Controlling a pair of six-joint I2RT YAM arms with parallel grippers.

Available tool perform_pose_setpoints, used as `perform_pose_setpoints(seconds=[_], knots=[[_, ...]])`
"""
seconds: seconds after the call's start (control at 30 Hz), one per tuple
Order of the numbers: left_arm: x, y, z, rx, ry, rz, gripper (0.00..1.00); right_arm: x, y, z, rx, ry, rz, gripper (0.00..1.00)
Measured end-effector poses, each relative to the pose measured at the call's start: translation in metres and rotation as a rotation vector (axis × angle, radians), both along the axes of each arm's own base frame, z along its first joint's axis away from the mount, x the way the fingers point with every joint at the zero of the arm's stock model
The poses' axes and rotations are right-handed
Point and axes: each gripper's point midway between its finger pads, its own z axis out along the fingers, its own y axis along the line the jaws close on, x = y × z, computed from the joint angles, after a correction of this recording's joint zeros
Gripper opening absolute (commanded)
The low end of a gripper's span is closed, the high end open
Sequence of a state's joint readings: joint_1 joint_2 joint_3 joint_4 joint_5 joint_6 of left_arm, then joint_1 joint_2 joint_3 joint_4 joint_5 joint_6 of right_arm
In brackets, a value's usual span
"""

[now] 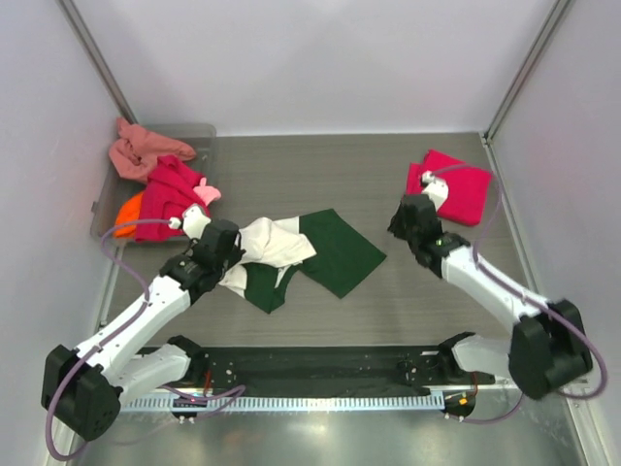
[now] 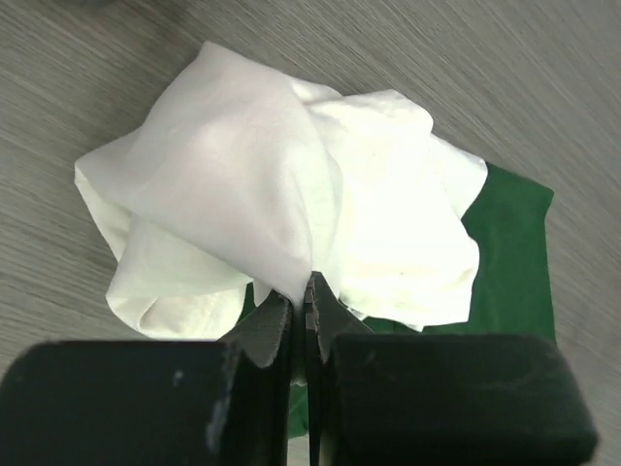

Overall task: Fold and stack the t-shirts
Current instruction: Move the tshirt to the center of the board, then flatten the tshirt out

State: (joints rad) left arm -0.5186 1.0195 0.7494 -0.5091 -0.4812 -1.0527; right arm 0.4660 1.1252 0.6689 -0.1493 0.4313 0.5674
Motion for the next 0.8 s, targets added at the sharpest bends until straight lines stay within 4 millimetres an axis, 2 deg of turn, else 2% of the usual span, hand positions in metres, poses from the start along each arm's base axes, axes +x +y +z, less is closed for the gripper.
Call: perform_pose_setpoints(seconds=[0.07,0.1,0.2,0.27,0.33,0.47,0.53,0.63,0.8], knots=[[-0.005,0.004,-0.008,-0.01,-0.012,0.013,0.08,0.031,-0.008,0.003,0.024,0.03,-0.042,0.21],[-0.006,0.005,-0.009,-0.015,-0.02,0.017,0.09,0.048,-0.012,0.001,0.035,0.05,-0.063,0.19],[-0.005,0.006,-0.008,-0.023,-0.049,0.023,0.16,0.088,-0.021,-0.017,0.037,0.13,-0.105,0.1],[-0.003,0.006,-0.005,-0.024,-0.063,0.024,0.17,0.113,-0.019,-0.034,0.035,0.182,-0.111,0.05],[-0.001,0.006,-0.004,-0.021,-0.075,0.024,0.2,0.134,-0.016,-0.051,0.028,0.232,-0.114,0.01],[0.0,0.009,-0.006,0.001,-0.082,0.022,0.21,0.171,-0.013,-0.075,0.012,0.29,-0.124,0.01],[0.0,0.011,-0.008,0.011,-0.082,0.024,0.2,0.186,-0.017,-0.086,-0.009,0.309,-0.144,0.01],[-0.002,0.014,-0.012,0.027,-0.082,0.021,0.2,0.195,-0.029,-0.102,-0.05,0.347,-0.179,0.01],[-0.005,0.019,-0.005,0.036,-0.118,0.027,0.19,0.208,-0.06,-0.105,-0.071,0.365,-0.247,0.01]])
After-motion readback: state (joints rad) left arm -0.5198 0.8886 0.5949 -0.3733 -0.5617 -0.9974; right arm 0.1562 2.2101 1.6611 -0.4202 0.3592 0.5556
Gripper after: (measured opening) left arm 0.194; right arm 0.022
